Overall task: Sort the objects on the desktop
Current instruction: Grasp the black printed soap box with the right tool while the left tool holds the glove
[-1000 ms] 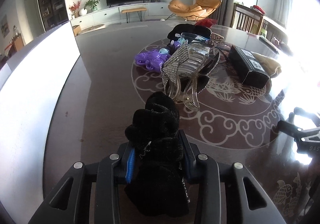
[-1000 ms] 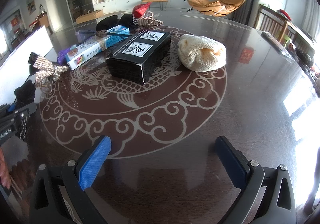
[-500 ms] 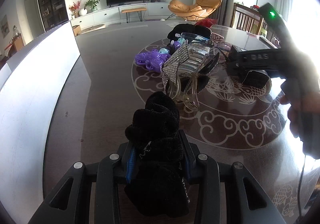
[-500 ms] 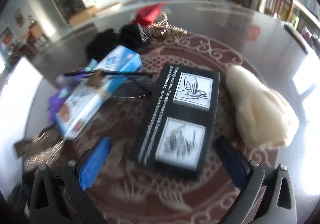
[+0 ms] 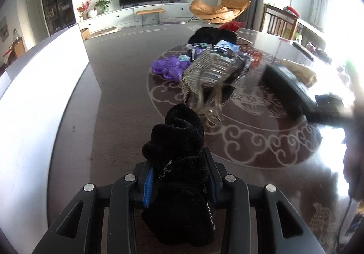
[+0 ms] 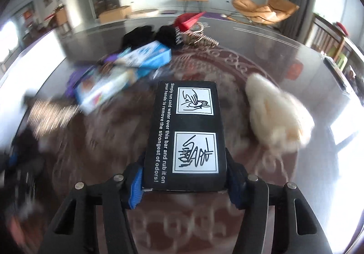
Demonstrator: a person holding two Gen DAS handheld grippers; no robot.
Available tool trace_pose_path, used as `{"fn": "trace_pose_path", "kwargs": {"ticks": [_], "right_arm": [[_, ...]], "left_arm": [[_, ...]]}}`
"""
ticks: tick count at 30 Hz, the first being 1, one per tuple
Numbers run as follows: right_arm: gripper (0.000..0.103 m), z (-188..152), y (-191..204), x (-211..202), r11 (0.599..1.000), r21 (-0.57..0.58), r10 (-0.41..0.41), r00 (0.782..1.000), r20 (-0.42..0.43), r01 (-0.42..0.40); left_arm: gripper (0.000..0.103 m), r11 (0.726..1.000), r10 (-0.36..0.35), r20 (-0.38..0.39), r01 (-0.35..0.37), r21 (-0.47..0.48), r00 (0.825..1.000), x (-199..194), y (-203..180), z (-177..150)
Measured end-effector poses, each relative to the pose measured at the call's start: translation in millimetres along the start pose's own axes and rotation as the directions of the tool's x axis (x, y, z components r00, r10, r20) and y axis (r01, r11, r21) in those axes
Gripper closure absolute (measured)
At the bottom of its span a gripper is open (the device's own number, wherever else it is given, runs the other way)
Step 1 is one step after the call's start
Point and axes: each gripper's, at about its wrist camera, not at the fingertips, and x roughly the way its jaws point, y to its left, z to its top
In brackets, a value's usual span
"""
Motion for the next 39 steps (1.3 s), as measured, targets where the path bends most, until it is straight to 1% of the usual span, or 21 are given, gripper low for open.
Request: {"fn": "trace_pose_path", "kwargs": {"ticks": [3, 6, 7, 9, 10, 11, 12, 13, 14, 17, 19, 20, 39], "right_arm": [[0.044, -42.0, 0.2, -28.3, 0.999, -0.052, 0.012, 1.000, 0.024, -0.010], [0.043, -68.7, -0.2, -47.6, 0.998, -0.067, 0.003, 0.999, 0.049, 0.000], [0.043, -75.4, -1.5, -51.6, 0.998, -0.064, -0.002, 0.998, 0.059, 0.006], [0.040, -78.5, -4.8, -54.7, 0.999, -0.043, -0.004, 0.998, 0.064, 0.006], [0.030, -77.5, -8.2, -54.1, 0.999, -0.032, -0.007, 0.998, 0.061, 0.009], [0.012, -74.6, -10.2, -51.7, 1.000, -0.022, -0.007, 0.999, 0.052, 0.008], [0.007, -70.0, -13.5, -46.5, 1.000, -0.012, 0.000, 0.999, 0.032, 0.001], [0.005, -68.9, -14.8, -44.1, 1.000, -0.004, 0.005, 1.000, 0.019, -0.005], [0.005, -67.5, -16.4, -44.0, 1.000, 0.002, 0.008, 1.000, 0.020, -0.008], [0.003, -68.9, -20.4, -44.9, 1.000, 0.011, 0.008, 1.000, 0.020, -0.008], [0.001, -68.0, -18.3, -43.0, 1.000, 0.003, -0.001, 1.000, 0.015, 0.001], [0.000, -68.2, -18.2, -43.2, 1.000, 0.005, -0.006, 1.000, 0.014, 0.006], [0.000, -67.9, -18.9, -42.1, 1.000, 0.010, -0.008, 1.000, 0.011, 0.008]], "left_arm": [[0.067, 0.998, -0.060, 0.006, 0.060, -0.011, 0.998, -13.1, -11.9, -14.9], [0.067, 0.994, -0.107, 0.006, 0.107, 0.004, 0.994, -24.5, -30.6, -30.1], [0.067, 0.994, -0.109, 0.011, 0.109, 0.014, 0.994, -27.3, -36.5, -34.3], [0.065, 0.997, -0.062, 0.020, 0.061, 0.046, 0.998, -28.9, -45.6, -38.1], [0.063, 0.998, -0.036, 0.013, 0.035, 0.052, 0.999, -27.0, -48.4, -37.6], [0.052, 0.998, -0.022, 0.007, 0.022, 0.054, 1.000, -25.3, -50.1, -36.4], [0.031, 0.999, -0.004, -0.010, 0.005, 0.050, 1.000, -22.2, -50.3, -35.3], [0.022, 0.999, 0.011, -0.025, -0.010, 0.040, 1.000, -18.9, -49.4, -33.7], [0.016, 1.000, 0.018, -0.038, -0.017, 0.023, 0.999, -16.5, -47.0, -32.8], [0.014, 1.000, -0.003, -0.037, 0.004, 0.007, 0.999, -15.3, -44.6, -31.3], [0.007, 1.000, 0.007, -0.052, -0.006, 0.029, 0.999, -12.7, -49.5, -31.9], [0.001, 0.999, 0.010, -0.062, -0.008, 0.036, 0.998, -9.9, -50.8, -30.9], [0.000, 0.999, 0.007, -0.067, -0.005, 0.032, 0.998, -9.7, -53.0, -32.6]]}}
